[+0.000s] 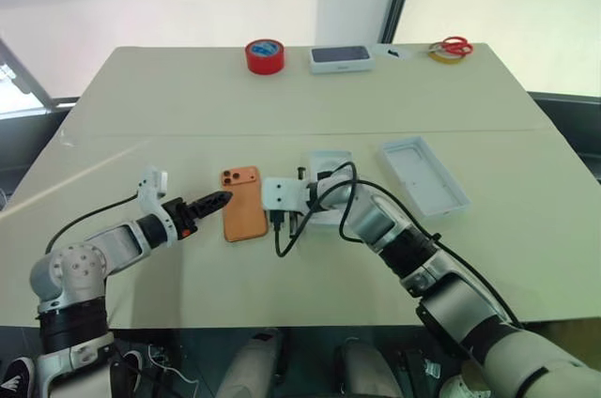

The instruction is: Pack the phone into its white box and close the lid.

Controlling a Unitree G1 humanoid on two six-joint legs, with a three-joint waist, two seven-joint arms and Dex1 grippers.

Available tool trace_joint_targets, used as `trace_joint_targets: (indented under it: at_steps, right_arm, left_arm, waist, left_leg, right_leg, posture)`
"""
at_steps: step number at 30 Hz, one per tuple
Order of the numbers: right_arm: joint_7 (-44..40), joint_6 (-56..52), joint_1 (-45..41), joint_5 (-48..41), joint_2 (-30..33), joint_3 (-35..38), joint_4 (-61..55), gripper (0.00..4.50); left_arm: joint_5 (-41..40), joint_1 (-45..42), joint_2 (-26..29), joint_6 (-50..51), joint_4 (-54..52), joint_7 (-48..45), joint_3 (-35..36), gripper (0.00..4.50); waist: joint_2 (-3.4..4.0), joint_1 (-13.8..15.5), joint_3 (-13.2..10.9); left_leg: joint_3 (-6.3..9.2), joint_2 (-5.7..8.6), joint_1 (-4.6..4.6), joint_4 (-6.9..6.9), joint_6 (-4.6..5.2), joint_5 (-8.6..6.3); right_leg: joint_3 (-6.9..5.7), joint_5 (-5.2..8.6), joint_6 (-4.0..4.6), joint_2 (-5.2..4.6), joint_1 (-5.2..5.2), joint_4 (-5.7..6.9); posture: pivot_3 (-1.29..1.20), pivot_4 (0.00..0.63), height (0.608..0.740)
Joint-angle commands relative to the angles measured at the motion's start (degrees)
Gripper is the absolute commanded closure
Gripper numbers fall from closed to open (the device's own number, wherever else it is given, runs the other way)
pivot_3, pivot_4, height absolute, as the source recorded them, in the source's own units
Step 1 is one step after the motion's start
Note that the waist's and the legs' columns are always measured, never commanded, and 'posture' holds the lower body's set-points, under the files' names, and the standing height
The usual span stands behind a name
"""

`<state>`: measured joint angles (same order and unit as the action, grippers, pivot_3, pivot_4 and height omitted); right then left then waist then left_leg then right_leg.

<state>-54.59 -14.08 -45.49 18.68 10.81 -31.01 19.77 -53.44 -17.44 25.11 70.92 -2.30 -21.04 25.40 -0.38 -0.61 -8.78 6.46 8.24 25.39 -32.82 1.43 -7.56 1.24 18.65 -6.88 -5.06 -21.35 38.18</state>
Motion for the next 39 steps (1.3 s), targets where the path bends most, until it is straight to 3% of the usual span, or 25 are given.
trace_joint_targets:
  at_steps: [1, 6, 11, 19, 27, 39]
  right_arm:
    - [-0.7, -0.6, 0.2, -1.2, -0.8, -0.2, -2.8, 4.5]
    - [-0.3, -0.5, 0.3, -1.0, -0.7, -0.2, -2.5, 4.5]
    - [0.0, -0.5, 0.8, -0.5, -0.5, -0.2, -2.9, 4.5]
    - [0.3, -0.1, 0.4, -0.4, -0.5, 0.2, -2.0, 4.5]
    - [0.3, 0.0, 0.3, -0.4, -0.8, 0.1, -1.8, 4.5]
    - [0.3, -0.4, 0.6, -0.3, -0.6, 0.4, -2.2, 4.5]
  left_arm:
    - [-0.3, 0.0, -2.2, 4.0, 1.0, 0.7, -4.6, 0.02]
    - [0.7, -2.4, -5.7, 4.0, 2.3, 0.6, -7.3, 0.02]
    - [0.0, -4.6, -8.3, 5.7, 4.0, 1.9, -5.1, 0.02]
    - [0.7, -5.5, -6.4, 9.2, 3.9, 1.7, -5.1, 0.02]
    - [0.0, -8.1, -7.0, 12.9, 2.5, 0.8, -6.2, 0.02]
    - [0.5, -12.5, -10.2, 16.8, 6.2, 2.9, -2.0, 0.02]
  waist:
    - [0.0, 0.0, 0.0]
    - [0.09, 0.2, 0.2]
    - [0.09, 1.0, 0.3]
    - [0.07, 1.0, 0.3]
    - [0.07, 1.0, 0.3]
    - [0.06, 1.3, 0.3]
  left_leg:
    - [0.0, 0.01, 0.0, 0.0, 0.0, 0.0]
    - [0.0, 0.02, 0.0, 0.0, 0.01, 0.0]
    - [-0.01, 0.03, -0.03, -0.01, 0.01, 0.0]
    - [0.0, 0.03, -0.03, -0.01, 0.01, -0.01]
    - [0.0, 0.03, -0.03, -0.01, 0.01, -0.01]
    - [0.0, 0.03, -0.02, -0.01, 0.0, -0.01]
  right_leg:
    - [0.0, 0.0, 0.0, -0.01, 0.0, 0.0]
    - [0.0, 0.0, 0.0, -0.03, 0.02, 0.0]
    - [-0.01, 0.0, 0.0, -0.06, 0.04, -0.01]
    - [0.0, 0.0, 0.0, -0.06, 0.05, -0.01]
    - [-0.01, 0.0, 0.0, -0.06, 0.05, -0.01]
    - [-0.02, 0.0, 0.0, -0.07, 0.05, -0.04]
  posture:
    - [0.0, 0.15, 0.736]
    - [0.0, 0.15, 0.736]
    - [0.0, 0.15, 0.736]
    - [0.0, 0.15, 0.736]
    - [0.0, 0.15, 0.736]
    - [0.0, 0.15, 0.736]
